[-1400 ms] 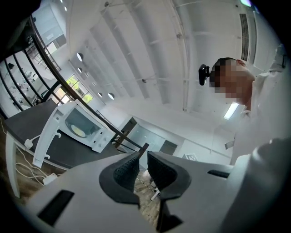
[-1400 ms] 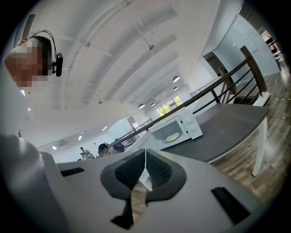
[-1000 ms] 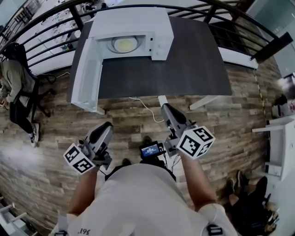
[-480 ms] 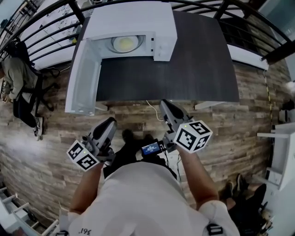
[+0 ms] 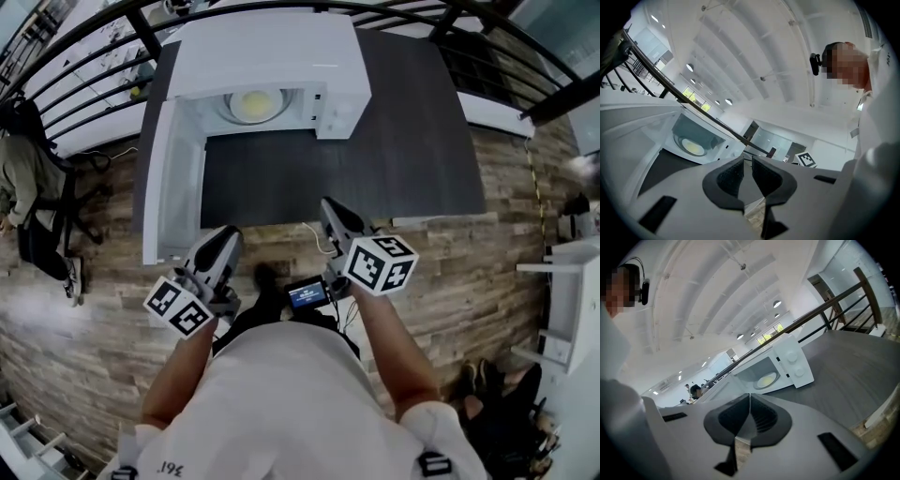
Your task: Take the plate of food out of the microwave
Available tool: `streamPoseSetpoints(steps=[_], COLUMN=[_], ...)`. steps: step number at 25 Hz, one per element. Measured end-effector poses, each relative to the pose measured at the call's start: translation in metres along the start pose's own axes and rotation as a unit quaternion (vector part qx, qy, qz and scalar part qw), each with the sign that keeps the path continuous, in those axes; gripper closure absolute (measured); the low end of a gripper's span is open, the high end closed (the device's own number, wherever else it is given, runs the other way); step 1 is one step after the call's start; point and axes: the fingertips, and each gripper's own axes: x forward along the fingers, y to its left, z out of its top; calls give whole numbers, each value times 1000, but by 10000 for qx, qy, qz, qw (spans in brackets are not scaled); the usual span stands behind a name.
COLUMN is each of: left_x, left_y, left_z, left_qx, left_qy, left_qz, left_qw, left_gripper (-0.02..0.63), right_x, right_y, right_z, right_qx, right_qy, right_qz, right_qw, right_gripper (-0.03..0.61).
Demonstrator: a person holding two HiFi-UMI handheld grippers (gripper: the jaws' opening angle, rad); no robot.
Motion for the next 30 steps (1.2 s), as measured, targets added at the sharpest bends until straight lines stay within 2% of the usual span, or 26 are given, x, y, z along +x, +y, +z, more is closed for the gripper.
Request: streamPoseSetpoints(steps=[9,14,19,25,30], left_x=[15,24,41,73,98], left_y=[46,58,75,94,118], left_z=[12,8,11,15,0], left_qx=[-114,-155,-96,13,26], left_qy=[160,274,235,193,411], left_qz=[-277,-262,-84,235,443], left_qw=[9994,9992,9996,9995,9982], left_gripper=[577,577,577,577,577], right_x=[63,101,150,200,235], right_y=[-5,-23,-43,-72,-95], right_z=[-6,-9,-4,9,5], right_qx=[-140,-113,38,-15,130], right_qy=[157,343,530,854,1138], right_qz=[-573,-773,-731,-940,-1026], right_qw=[9981,9964,9959,9919,9881], right_gripper=[589,589,566,565,545])
